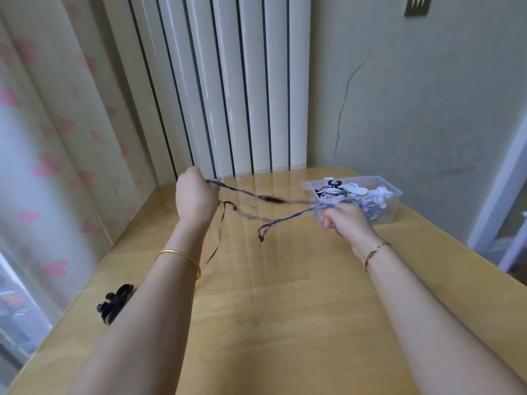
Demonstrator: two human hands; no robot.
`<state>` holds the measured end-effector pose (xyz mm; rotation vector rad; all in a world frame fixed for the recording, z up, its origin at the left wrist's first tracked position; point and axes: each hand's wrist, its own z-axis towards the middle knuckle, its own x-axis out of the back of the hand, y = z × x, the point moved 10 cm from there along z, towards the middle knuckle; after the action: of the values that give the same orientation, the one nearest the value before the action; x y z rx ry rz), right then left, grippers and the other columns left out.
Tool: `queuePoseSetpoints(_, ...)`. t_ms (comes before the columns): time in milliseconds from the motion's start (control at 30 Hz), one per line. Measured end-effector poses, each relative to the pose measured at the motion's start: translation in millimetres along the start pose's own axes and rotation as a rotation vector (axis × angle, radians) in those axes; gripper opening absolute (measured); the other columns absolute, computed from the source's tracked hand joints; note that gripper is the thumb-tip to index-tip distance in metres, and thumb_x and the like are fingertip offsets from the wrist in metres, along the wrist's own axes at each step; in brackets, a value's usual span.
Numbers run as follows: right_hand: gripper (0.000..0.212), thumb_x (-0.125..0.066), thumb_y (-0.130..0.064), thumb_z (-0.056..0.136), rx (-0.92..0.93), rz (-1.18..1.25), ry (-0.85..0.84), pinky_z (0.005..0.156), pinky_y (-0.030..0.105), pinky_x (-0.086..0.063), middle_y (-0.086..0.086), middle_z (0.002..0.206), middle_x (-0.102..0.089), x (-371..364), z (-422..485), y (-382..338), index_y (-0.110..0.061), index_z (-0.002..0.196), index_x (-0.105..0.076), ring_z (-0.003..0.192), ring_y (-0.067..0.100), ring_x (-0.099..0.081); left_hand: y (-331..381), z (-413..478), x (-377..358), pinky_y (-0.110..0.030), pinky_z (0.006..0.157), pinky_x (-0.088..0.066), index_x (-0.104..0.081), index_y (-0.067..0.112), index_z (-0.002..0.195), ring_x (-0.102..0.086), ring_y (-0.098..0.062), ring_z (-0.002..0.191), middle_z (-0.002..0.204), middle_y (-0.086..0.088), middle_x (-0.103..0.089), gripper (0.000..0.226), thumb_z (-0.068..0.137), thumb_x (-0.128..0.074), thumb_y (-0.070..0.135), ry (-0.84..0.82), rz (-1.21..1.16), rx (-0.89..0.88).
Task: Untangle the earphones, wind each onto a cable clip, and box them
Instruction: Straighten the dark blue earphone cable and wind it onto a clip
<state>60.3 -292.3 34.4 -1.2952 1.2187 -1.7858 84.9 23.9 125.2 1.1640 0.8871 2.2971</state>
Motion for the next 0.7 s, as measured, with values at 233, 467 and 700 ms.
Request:
queuePoseSetpoints(233, 0.037, -0.041, -0.013, 0.090, -0.234, 1.108, -0.206, 0.072, 0.035, -0.052, -0.001, 0.052, -0.052, -31.0, -11.6, 2.9, -0.019, 0.056, -0.029, 0.062, 0.018, -0.064, -34.3, -24.7, -45.6, -0.019, 0.038, -0.045, -0.035, 0.011, 0.084, -0.062, -0.014, 0.049, 0.083, -0.014, -0.062, 0.020, 0.090, -0.030, -0.008, -0.150, -0.535, 0.356)
queuePoseSetpoints(467, 0.019, -0.045, -0.018, 0.093, 0.035, -0.418, 0.070, 0.050, 0.023, -0.028, 0.000, 0.066, -0.045, 7.9, -3.1, 2.2, -0.016, 0.074, -0.049, 0.059, 0.020, -0.043, -44.4, -18.7, -32.7, -0.026, 0.052, -0.044, -0.031, 0.013, 0.074, -0.053, -0.018, 0.050, 0.073, -0.008, -0.052, 0.026, 0.090, -0.027, -0.007, -0.041, -0.486, 0.350)
queuePoseSetpoints(700, 0.012, -0.052, -0.015, 0.088, -0.105, -1.117, -0.113, 0.066, 0.023, -0.039, 0.000, 0.082, -0.051, 3.8, 2.6, 33.0, -0.016, 0.076, -0.048, 0.089, 0.024, -0.055, -29.2, -12.9, -26.4, -0.023, 0.043, -0.044, -0.044, 0.007, 0.085, -0.060, -0.017, 0.058, 0.084, -0.014, -0.062, 0.020, 0.089, -0.031, -0.008, -0.126, -0.418, 0.252)
